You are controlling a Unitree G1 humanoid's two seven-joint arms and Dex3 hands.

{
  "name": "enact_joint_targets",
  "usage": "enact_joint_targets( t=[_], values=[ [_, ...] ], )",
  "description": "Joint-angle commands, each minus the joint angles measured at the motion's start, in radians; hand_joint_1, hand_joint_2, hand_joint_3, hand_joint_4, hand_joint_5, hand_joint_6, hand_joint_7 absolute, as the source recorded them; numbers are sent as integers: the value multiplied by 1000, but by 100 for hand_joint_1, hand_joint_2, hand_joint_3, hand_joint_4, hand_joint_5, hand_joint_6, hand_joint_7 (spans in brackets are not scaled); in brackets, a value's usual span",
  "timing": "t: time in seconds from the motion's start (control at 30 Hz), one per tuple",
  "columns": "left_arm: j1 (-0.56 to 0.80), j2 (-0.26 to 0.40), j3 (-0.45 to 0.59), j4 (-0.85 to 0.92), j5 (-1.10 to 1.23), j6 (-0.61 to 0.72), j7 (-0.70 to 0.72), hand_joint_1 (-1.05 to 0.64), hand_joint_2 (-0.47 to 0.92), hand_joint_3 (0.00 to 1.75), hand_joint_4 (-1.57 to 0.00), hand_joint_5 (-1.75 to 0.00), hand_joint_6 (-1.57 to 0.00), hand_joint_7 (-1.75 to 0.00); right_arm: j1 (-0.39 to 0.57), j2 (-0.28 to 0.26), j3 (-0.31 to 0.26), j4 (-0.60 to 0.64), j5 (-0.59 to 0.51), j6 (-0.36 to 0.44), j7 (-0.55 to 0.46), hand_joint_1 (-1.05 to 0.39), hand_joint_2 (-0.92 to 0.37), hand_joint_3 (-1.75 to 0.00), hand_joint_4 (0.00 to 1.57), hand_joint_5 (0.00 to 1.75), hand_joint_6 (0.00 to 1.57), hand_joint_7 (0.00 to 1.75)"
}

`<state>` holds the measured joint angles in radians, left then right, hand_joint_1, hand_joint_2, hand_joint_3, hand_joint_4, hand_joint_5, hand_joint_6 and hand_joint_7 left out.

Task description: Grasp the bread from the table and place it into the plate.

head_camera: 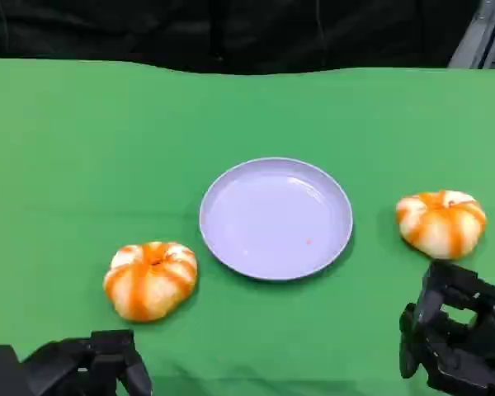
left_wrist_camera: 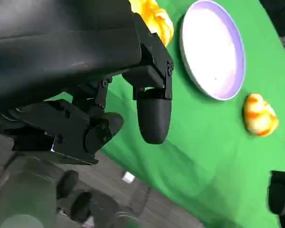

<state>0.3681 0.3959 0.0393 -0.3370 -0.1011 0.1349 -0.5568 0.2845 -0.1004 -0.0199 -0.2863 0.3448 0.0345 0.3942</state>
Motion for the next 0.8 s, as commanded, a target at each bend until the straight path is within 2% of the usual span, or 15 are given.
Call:
enact_joint_targets(
  t=[0.03,0.63,0.8],
  values=[
    [3,19,0,14,15,-23,8,12,82,76,-60,-175,-61,-140,4,-10,-3,-7,6,10,-3,-8,-70,-93,85,175,76,155],
    [-2,16,-1,31,7,-41,7,12,84,72,-60,-175,-62,-138,4,-5,-3,0,3,-4,-1,-7,-70,-94,86,175,77,155],
    [5,-20,10,37,5,-102,43,14,83,71,-60,-174,-65,-134,2,-4,-2,4,0,-8,0,-7,-70,-94,86,175,77,155]
  ],
)
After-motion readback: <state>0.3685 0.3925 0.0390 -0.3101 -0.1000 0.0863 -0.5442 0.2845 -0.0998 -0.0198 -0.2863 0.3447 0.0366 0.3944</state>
